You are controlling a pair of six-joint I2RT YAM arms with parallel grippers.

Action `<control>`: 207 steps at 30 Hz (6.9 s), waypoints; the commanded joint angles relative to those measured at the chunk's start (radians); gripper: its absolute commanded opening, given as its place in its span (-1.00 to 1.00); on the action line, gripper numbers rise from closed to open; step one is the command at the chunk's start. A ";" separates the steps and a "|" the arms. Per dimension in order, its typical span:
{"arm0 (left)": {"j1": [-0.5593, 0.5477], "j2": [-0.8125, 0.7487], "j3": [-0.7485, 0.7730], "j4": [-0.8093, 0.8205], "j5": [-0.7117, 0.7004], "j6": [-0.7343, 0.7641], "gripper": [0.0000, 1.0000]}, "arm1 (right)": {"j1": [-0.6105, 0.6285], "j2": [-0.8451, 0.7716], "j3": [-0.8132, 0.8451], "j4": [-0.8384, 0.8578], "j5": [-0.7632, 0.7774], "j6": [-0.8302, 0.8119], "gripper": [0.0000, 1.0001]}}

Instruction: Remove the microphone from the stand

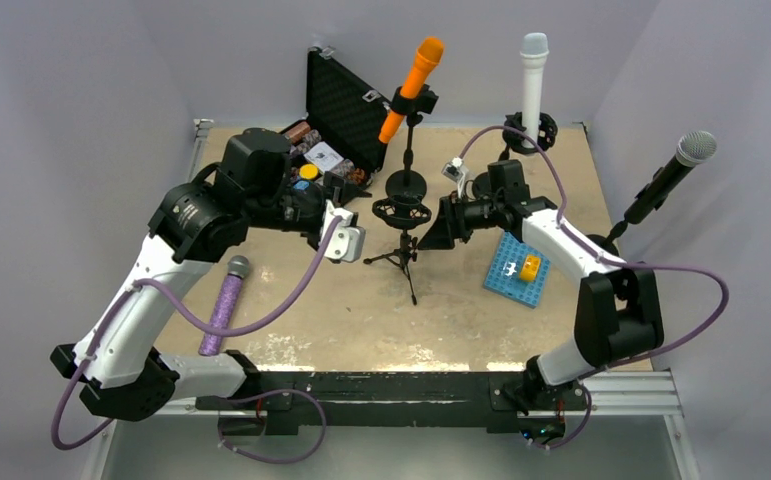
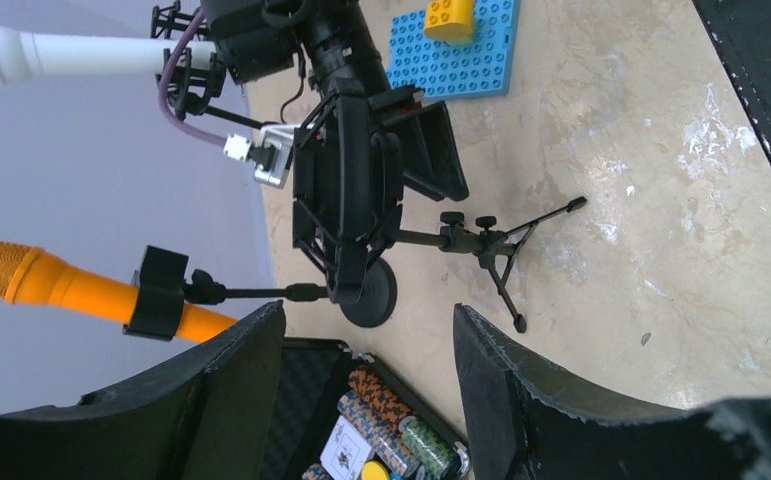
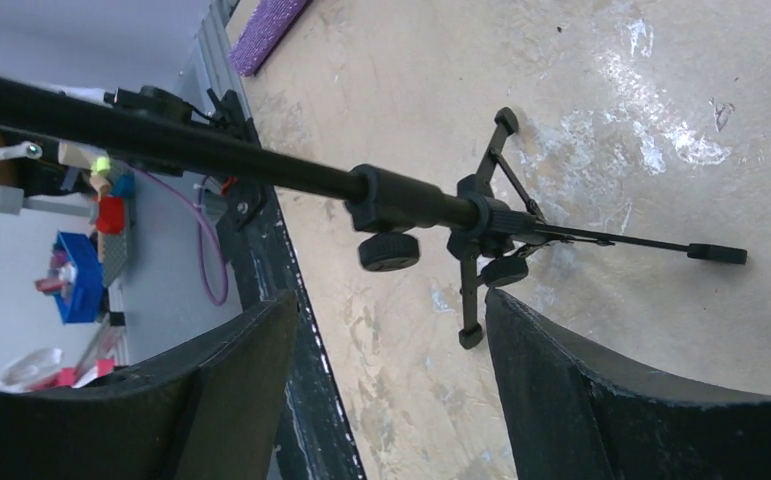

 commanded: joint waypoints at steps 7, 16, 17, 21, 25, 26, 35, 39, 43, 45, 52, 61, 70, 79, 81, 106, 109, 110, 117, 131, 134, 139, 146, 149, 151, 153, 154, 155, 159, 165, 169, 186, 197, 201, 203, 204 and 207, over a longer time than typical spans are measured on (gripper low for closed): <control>-0.085 -0.016 -0.056 0.116 -0.096 0.001 0.25 | 0.004 0.103 0.085 0.084 -0.073 0.130 0.31; -0.089 -0.014 -0.048 0.107 -0.110 0.002 0.18 | 0.007 0.082 0.057 0.073 -0.088 0.083 0.29; -0.091 -0.013 -0.044 0.104 -0.107 0.003 0.16 | 0.007 0.075 0.055 0.074 -0.087 0.083 0.29; -0.091 -0.009 -0.041 0.094 -0.101 0.007 0.10 | 0.010 0.040 0.033 0.086 -0.073 0.069 0.29; -0.094 -0.005 -0.038 0.085 -0.089 0.008 0.05 | 0.012 0.022 0.014 0.083 -0.064 0.049 0.29; -0.094 -0.003 -0.036 0.083 -0.087 0.007 0.04 | 0.012 0.020 0.016 0.076 -0.063 0.043 0.29; -0.100 0.026 0.000 0.058 -0.092 0.007 -0.19 | 0.015 -0.041 -0.017 0.072 -0.043 -0.026 0.27; -0.102 0.045 0.047 0.033 -0.098 -0.004 -0.34 | 0.015 -0.101 -0.044 0.053 -0.024 -0.112 0.28; -0.102 0.054 0.072 0.010 -0.104 -0.019 -0.47 | 0.015 -0.154 -0.081 0.051 -0.003 -0.172 0.30; -0.101 0.050 0.068 0.011 -0.101 -0.027 -0.51 | 0.016 -0.161 -0.087 0.047 0.000 -0.173 0.30; -0.103 0.033 0.057 0.021 -0.106 -0.062 -0.63 | 0.029 -0.164 -0.055 0.060 0.018 -0.128 0.30; -0.110 -0.001 -0.073 0.174 -0.138 -0.077 -0.21 | 0.033 -0.150 -0.002 -0.012 0.036 -0.161 0.31; -0.123 -0.041 -0.113 0.245 -0.187 -0.123 -0.69 | 0.035 -0.118 0.045 -0.097 0.023 -0.099 0.35; -0.124 -0.113 0.012 0.094 -0.289 -0.234 -1.00 | 0.044 -0.062 0.100 -0.018 -0.002 0.158 0.52; -0.122 -0.130 0.016 0.040 -0.310 -0.217 -1.00 | 0.058 -0.037 0.114 0.020 -0.031 0.194 0.51; -0.123 -0.436 -0.354 0.293 -0.435 -0.201 -1.00 | 0.296 0.157 0.073 0.378 -0.066 0.714 0.46; -0.123 -0.434 -0.346 0.279 -0.433 -0.195 -1.00 | 0.309 0.213 0.101 0.416 -0.065 0.767 0.37; -0.123 -0.436 -0.344 0.275 -0.433 -0.187 -1.00 | 0.309 0.231 0.103 0.452 -0.067 0.800 0.33; -0.123 -0.440 -0.351 0.266 -0.428 -0.175 -1.00 | 0.309 0.319 0.128 0.575 -0.072 0.954 0.11; -0.123 -0.476 -0.388 0.264 -0.427 -0.162 -1.00 | 0.329 0.355 0.114 0.673 -0.094 0.992 -0.36; -0.123 -0.481 -0.398 0.267 -0.430 -0.159 -1.00 | 0.329 0.360 0.114 0.705 -0.102 0.998 -0.41; -0.124 -0.483 -0.406 0.267 -0.435 -0.153 -1.00 | 0.341 0.392 0.132 0.732 -0.124 1.009 -0.35; -0.123 -0.477 -0.395 0.263 -0.439 -0.150 -1.00 | 0.352 0.415 0.152 0.739 -0.145 1.014 -0.22; -0.124 -0.477 -0.394 0.259 -0.443 -0.149 -1.00 | 0.355 0.423 0.158 0.736 -0.146 1.015 -0.17; -0.123 -0.478 -0.395 0.256 -0.446 -0.149 -1.00 | 0.356 0.428 0.162 0.737 -0.150 1.015 -0.22; -0.123 -0.480 -0.398 0.255 -0.450 -0.147 -1.00 | 0.357 0.428 0.164 0.741 -0.152 1.017 -0.33; -0.123 -0.479 -0.402 0.255 -0.452 -0.145 -1.00 | 0.357 0.428 0.165 0.745 -0.155 1.017 -0.37; -0.122 -0.481 -0.405 0.254 -0.456 -0.143 -1.00 | 0.357 0.427 0.165 0.750 -0.157 1.015 -0.43; -0.123 -0.487 -0.417 0.254 -0.459 -0.136 -1.00 | 0.357 0.414 0.151 0.778 -0.165 1.004 -0.61; -0.122 -0.496 -0.411 0.235 -0.483 -0.111 -1.00 | 0.365 0.353 0.146 0.768 -0.168 0.760 -1.00; -0.122 -0.496 -0.387 0.230 -0.507 -0.127 -1.00 | 0.382 0.300 0.149 0.650 -0.082 0.485 -1.00; -0.114 -0.524 -0.361 0.180 -0.583 -0.176 -1.00 | 0.543 0.020 -0.109 0.608 0.268 -0.572 -1.00; -0.112 -0.546 -0.393 0.168 -0.587 -0.178 -1.00 | 0.656 0.010 -0.463 1.225 0.438 -1.317 -0.81; -0.112 -0.551 -0.403 0.169 -0.576 -0.179 -1.00 | 0.665 -0.009 -0.463 1.233 0.482 -1.250 0.34; -0.111 -0.553 -0.402 0.169 -0.568 -0.178 -1.00 | 0.664 -0.072 -0.450 1.109 0.489 -1.211 0.55; -0.109 -0.553 -0.402 0.168 -0.561 -0.177 -1.00 | 0.664 -0.111 -0.438 1.027 0.495 -1.185 0.60; -0.111 -0.563 -0.408 0.169 -0.536 -0.158 -1.00 | 0.662 -0.238 -0.408 0.773 0.500 -1.041 0.69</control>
